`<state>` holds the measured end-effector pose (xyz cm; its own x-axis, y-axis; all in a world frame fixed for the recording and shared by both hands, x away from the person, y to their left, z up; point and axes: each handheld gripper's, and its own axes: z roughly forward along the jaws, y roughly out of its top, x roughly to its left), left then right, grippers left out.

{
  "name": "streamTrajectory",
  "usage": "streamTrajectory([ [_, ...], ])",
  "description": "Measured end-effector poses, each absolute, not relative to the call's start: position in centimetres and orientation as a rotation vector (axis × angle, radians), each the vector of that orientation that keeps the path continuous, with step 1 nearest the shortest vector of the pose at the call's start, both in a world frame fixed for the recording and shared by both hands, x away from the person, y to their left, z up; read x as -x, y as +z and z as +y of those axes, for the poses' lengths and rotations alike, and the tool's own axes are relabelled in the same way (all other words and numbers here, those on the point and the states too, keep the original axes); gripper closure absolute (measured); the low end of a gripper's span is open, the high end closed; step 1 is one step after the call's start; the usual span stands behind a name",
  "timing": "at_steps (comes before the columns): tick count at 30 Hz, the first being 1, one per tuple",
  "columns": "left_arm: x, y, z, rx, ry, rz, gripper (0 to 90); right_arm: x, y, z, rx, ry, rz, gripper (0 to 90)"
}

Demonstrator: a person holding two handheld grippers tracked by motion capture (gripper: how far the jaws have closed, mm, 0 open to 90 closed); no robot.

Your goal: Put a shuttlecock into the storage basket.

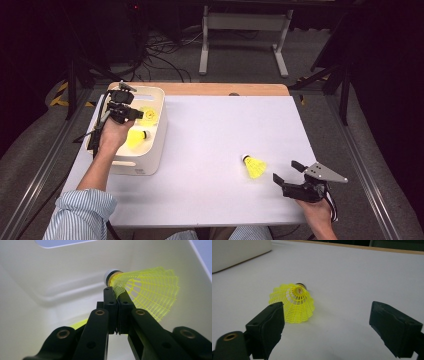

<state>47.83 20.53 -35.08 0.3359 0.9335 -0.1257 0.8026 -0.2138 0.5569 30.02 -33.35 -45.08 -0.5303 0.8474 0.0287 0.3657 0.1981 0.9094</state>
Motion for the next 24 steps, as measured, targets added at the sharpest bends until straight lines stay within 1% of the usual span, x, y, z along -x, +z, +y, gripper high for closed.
streamTrajectory([
  [18,-48.19,-35.51,20.5,-2.083,0.303,1.541,86.8,-30.02,-45.08,-33.34,-1.127,1.304,1.992,13.3],
  [24,-48.21,-35.53,20.47,-2.086,0.296,1.539,82.0,-30.01,-45.06,-33.4,-1.132,1.304,1.987,13.3],
])
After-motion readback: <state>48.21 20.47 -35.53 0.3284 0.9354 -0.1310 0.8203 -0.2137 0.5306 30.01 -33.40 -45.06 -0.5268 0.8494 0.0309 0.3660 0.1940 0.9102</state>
